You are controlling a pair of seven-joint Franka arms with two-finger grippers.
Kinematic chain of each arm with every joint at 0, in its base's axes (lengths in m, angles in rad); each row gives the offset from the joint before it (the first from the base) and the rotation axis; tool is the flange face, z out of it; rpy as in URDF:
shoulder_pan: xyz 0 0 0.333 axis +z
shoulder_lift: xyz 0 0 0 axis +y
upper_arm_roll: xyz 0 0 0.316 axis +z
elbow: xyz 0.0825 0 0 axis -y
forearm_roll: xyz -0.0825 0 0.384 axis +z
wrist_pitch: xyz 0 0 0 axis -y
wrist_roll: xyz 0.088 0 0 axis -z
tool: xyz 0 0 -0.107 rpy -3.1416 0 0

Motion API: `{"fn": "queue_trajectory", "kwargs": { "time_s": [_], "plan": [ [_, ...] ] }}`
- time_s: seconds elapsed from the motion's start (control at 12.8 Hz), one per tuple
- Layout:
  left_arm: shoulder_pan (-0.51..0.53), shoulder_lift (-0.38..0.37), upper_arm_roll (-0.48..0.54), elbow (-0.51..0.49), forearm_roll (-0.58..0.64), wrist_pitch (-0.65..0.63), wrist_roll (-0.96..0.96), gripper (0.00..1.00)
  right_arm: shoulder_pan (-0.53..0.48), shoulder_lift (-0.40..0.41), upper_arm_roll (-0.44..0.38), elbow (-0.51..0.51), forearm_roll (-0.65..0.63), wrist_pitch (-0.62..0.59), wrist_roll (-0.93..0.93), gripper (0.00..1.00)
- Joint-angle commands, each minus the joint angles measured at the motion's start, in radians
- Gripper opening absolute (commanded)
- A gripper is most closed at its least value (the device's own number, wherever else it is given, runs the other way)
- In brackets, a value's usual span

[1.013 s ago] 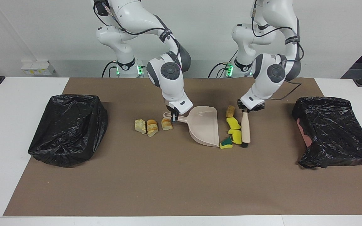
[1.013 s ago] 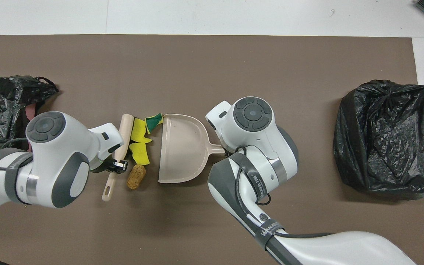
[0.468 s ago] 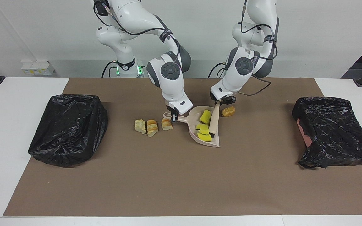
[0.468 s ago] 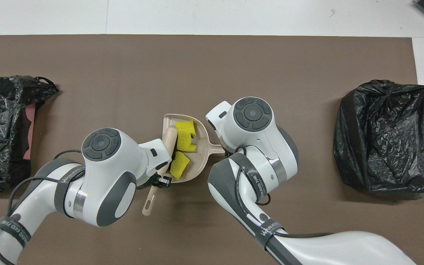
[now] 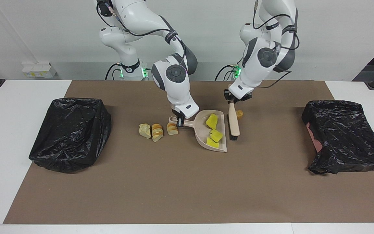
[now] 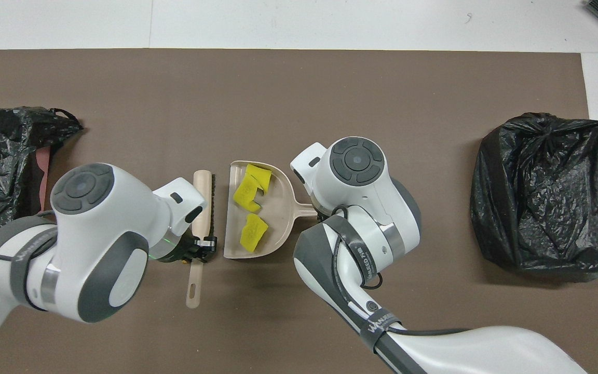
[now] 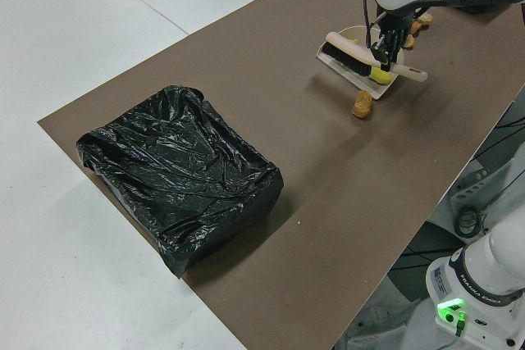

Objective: Sweep and dump trash in bin
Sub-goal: 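Sweep the sponges into the dustpan with the left gripper's brush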

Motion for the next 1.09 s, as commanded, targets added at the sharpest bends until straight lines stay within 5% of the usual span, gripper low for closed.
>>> {"fn": "queue_trajectory", "kwargs": {
  "time_s": [0.0, 0.47, 0.7, 1.01],
  "plan": [
    [0.076, -0.098, -0.002, -0.116, 0.002, -0.029, -0.05, 0.0, -0.009, -0.006, 0.008, -0.018, 0.006, 0.019, -0.034, 0.0],
    [0.106, -0.259, -0.018, -0.394, 0.039, 0.085, -0.128, 0.0, -0.008, -0.003, 0.008, -0.019, 0.006, 0.025, -0.035, 0.0],
    [0.002, -0.211, -0.03, -0.419, 0.028, 0.205, -0.211, 0.0, -0.009, -0.001, 0.008, -0.019, 0.006, 0.025, -0.032, 0.0],
    [-0.127, -0.074, -0.033, -0.312, -0.147, 0.328, -0.173, 0.0, -0.008, -0.003, 0.008, -0.021, 0.006, 0.025, -0.026, 0.0]
  ]
}}
